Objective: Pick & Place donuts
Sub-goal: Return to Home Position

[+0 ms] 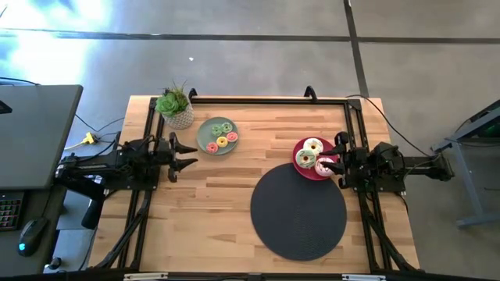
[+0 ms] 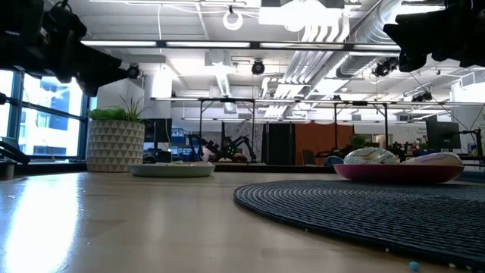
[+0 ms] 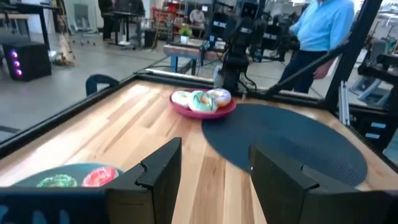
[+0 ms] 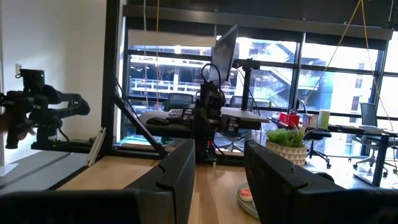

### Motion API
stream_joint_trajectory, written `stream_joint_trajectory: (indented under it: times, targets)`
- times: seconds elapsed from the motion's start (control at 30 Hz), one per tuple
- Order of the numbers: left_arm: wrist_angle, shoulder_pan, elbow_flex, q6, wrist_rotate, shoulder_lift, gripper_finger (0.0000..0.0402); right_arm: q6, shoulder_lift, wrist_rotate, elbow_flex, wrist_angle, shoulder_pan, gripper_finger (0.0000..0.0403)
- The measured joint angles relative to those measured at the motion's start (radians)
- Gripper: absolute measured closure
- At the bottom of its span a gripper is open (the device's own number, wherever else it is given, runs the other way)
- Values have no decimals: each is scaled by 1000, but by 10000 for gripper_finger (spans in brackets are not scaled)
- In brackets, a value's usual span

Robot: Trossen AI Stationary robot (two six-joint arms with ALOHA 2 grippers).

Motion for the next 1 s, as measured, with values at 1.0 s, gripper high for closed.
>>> stream_joint_trajectory:
  times: [1.0]
  targets:
    - [-41,0,0,-3,0,0,222,0,0,0,0,0,0,274]
